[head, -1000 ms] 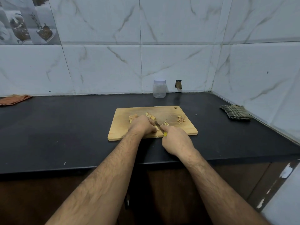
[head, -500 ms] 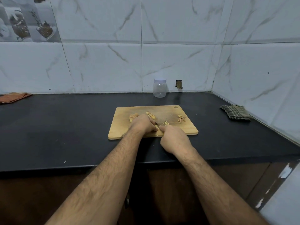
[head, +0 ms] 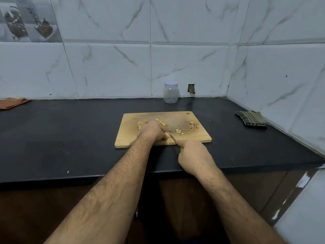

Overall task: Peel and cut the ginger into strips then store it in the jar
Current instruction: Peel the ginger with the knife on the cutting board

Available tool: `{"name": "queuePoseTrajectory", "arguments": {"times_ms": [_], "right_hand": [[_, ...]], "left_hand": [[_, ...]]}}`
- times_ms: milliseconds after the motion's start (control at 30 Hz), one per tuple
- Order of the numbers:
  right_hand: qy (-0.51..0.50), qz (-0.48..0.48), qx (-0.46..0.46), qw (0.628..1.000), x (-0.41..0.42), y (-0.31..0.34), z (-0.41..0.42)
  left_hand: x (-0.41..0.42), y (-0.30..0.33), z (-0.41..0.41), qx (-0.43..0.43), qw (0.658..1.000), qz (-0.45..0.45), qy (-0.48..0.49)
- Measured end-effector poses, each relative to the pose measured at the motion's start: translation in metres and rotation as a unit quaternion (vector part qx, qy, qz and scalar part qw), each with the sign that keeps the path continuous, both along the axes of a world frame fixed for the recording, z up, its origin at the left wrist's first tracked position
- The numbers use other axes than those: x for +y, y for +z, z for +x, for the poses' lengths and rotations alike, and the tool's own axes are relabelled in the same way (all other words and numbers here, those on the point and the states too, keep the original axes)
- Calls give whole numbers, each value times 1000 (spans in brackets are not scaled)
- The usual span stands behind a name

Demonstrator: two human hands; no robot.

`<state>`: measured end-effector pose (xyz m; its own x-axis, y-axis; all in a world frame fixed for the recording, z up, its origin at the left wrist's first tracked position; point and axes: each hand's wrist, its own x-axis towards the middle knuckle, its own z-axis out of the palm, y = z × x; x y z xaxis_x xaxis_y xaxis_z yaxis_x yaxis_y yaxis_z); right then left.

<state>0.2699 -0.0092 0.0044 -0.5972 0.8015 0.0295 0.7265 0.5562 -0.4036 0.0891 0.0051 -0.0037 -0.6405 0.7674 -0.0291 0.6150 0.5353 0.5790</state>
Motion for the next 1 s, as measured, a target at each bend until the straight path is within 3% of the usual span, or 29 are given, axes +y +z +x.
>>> {"name": "queuePoseTrajectory", "arguments": {"times_ms": [333, 1000], "right_hand": [[-1, 5, 37, 999, 6, 3, -17], [14, 13, -12, 1000, 3, 3, -20]], "left_hand": [[1, -6, -3, 2, 1000, 15, 3], [1, -4, -3, 17, 1000, 8, -1]]}}
